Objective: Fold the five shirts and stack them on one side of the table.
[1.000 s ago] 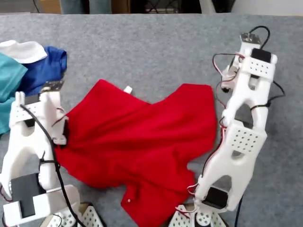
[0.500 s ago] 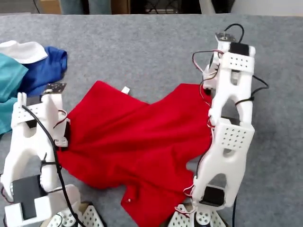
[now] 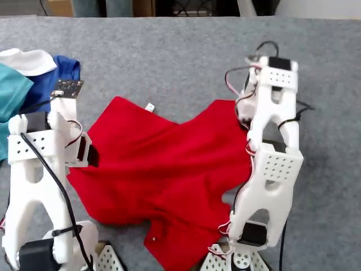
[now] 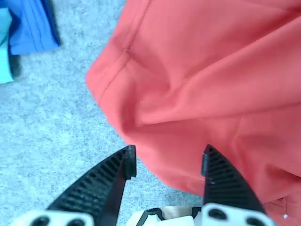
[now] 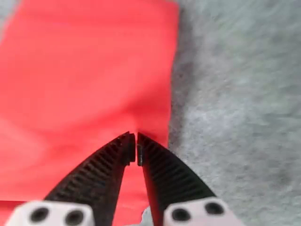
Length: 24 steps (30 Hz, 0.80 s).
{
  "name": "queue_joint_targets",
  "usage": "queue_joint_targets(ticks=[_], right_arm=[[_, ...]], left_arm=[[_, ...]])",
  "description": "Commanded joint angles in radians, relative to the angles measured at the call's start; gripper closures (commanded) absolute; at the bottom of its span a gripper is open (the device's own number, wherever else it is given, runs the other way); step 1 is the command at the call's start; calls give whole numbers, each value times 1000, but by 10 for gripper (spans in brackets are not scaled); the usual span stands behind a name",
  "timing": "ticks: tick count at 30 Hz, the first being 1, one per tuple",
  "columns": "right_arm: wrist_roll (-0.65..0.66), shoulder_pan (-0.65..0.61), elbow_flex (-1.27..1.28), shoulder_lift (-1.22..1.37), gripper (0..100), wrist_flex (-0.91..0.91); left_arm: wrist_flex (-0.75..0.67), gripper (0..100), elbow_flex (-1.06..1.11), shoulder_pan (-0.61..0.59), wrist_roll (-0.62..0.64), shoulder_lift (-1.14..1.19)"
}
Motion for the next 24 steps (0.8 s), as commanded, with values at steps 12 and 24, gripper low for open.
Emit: queue_joint_targets(ticks=[12,24], right_arm=[[175,106,723,-559,984,-212],[184,121,754,-814,984,-224]], left_arm=[[-6,752,-50,-8,-2,-37],[12,752,-183,-2,133,-35]])
